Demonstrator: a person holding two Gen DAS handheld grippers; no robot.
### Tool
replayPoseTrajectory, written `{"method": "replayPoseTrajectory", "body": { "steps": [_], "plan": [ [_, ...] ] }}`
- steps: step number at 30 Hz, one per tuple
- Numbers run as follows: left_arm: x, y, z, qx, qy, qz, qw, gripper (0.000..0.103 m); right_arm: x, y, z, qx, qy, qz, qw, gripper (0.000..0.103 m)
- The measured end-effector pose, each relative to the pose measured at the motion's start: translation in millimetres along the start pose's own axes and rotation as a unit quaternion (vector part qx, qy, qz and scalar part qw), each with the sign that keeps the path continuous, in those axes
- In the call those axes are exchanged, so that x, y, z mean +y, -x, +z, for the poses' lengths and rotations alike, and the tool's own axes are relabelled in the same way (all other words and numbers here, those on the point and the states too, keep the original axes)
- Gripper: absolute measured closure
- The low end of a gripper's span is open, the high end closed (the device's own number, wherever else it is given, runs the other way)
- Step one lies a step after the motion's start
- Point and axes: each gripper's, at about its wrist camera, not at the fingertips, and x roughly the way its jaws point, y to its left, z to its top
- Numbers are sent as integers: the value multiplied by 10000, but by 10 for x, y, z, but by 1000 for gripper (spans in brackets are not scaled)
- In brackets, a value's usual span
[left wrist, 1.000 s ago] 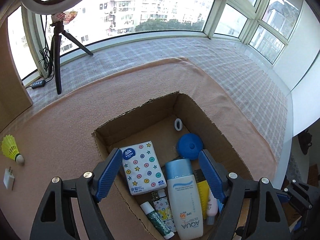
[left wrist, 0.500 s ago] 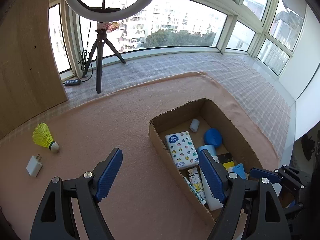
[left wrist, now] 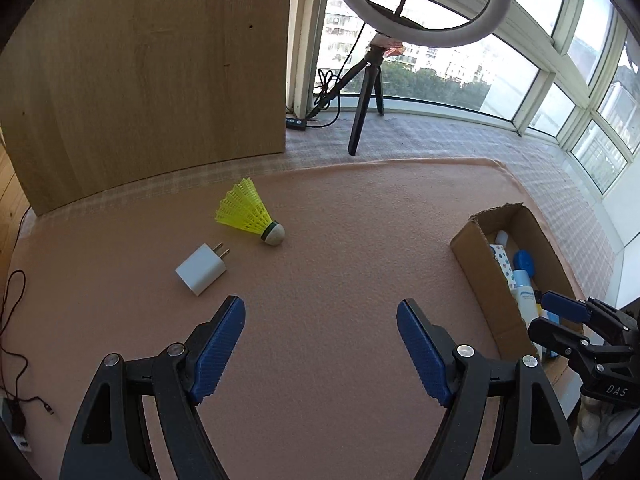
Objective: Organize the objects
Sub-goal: 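Move both tools away from the box toward the white USB charger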
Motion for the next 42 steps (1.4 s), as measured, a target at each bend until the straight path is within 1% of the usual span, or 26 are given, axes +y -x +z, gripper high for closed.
{"method": "replayPoseTrajectory", "body": {
  "steps": [3, 5, 6, 7, 11, 13, 16, 18, 21, 23, 25, 26, 30, 32, 33, 36, 39, 42],
  "plan": [
    [425, 0, -28, 45, 202, 70, 9998, 23, 168, -168, 76, 195, -68, 199, 9996, 44],
    [684, -10, -26, 30, 358, 45, 9993, 29, 273, -269, 109, 256, -89, 269, 9993, 44],
    [817, -23, -22, 43, 456, 35, 9989, 35, 327, -319, 123, 280, -117, 285, 9991, 44],
    [930, -49, -12, 71, 528, 42, 9986, 38, 364, -364, 137, 295, -158, 308, 9990, 44],
    [1260, -258, 75, 221, 681, -26, 9974, 41, 471, -559, 204, 367, -470, 513, 9969, 45],
    [1372, -392, 150, 322, 718, -71, 9969, 42, 542, -647, 221, 376, -493, 519, 9967, 45],
    [1450, -609, 305, 419, 762, -165, 9961, 42, 606, -784, 232, 501, -528, 521, 9960, 48],
    [1506, -754, 417, 513, 891, -367, 9940, 42, 610, -865, 226, 609, -635, 564, 9945, 51],
    [1471, -1028, 585, 671, 951, -355, 9926, 42, 581, -945, 212, 709, -815, 604, 9923, 51],
    [1464, -1182, 642, 829, 975, -381, 9911, 46, 546, -971, 207, 761, -904, 594, 9912, 51],
    [1459, -1310, 668, 958, 957, -335, 9902, 53, 522, -972, 207, 767, -927, 559, 9912, 51],
    [1440, -1371, 668, 1010, 929, -305, 9901, 54, 510, -967, 207, 761, -931, 534, 9913, 51],
    [1426, -1520, 639, 1139, 970, -360, 9881, 58, 454, -963, 218, 759, -966, 461, 9914, 51],
    [1411, -1583, 614, 1205, 974, -365, 9873, 64, 446, -966, 223, 771, -963, 470, 9913, 51],
    [1404, -1602, 589, 1223, 985, -353, 9870, 69, 449, -969, 218, 785, -943, 473, 9913, 51],
    [1447, -1586, 486, 1182, 1272, -492, 9836, 71, 477, -980, 213, 818, -866, 502, 9916, 52],
    [1443, -1499, 344, 1104, 1436, -480, 9823, 71, 519, -986, 200, 838, -745, 526, 9923, 52],
    [1395, -1367, 124, 1044, 1629, -461, 9800, 71, 556, -1003, 161, 890, -635, 580, 9923, 52]
  ]
}}
